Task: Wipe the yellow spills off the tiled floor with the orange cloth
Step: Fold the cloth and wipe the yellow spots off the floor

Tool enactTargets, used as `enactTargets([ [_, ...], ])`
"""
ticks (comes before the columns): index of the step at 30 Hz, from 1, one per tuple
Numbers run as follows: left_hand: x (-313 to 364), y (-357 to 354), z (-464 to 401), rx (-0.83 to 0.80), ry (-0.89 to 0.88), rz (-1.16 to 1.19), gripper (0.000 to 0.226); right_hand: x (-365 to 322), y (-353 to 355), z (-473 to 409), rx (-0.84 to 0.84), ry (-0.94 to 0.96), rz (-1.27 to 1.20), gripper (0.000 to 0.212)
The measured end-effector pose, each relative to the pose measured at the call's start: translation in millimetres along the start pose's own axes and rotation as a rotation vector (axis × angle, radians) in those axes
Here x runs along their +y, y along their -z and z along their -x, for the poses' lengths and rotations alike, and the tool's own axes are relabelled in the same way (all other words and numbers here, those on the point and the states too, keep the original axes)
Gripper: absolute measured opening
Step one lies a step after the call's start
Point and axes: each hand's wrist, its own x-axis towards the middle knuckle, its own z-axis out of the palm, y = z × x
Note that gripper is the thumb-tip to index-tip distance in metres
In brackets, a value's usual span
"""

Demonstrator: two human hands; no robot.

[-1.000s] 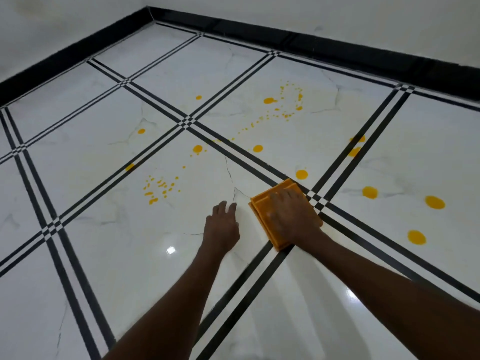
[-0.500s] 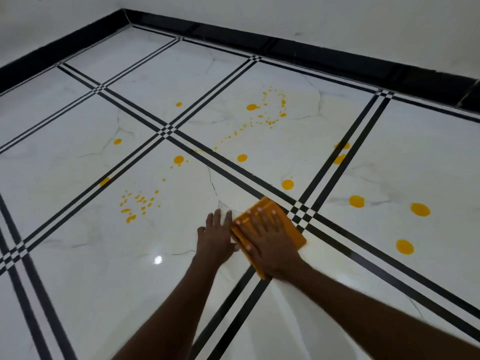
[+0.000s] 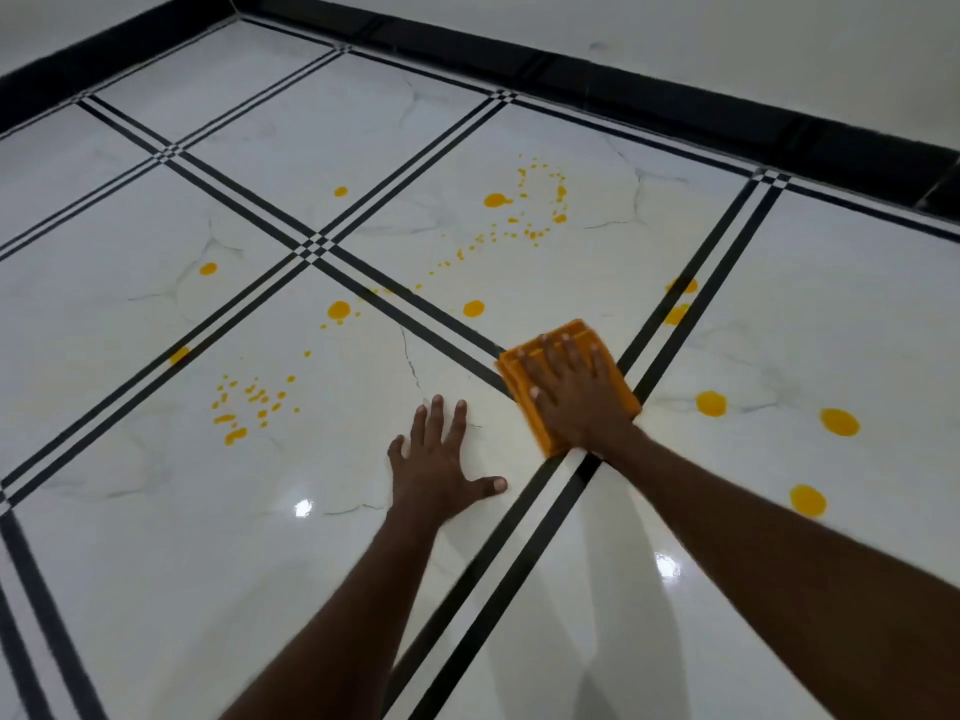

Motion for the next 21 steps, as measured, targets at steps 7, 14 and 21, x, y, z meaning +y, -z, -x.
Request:
enactTargets([
  [7,16.2,14.2,-0.6,-0.043,0.040,-0.055,0.122,15.9,-25.4,69.2,0.215,-0.236,0.033,0.068],
  [14,50.8,23.0,-2.3,-0.043,0.006,-0.095,0.106,56.0,-13.2,53.7,0.207,-0.247,0.019,0.066],
  [21,120.2,-2.5,7.3,-0.023,-0.208,-0.065,0.103,58.8,-12.3,129.8,0.327,-0.531,-0.061,0.064],
])
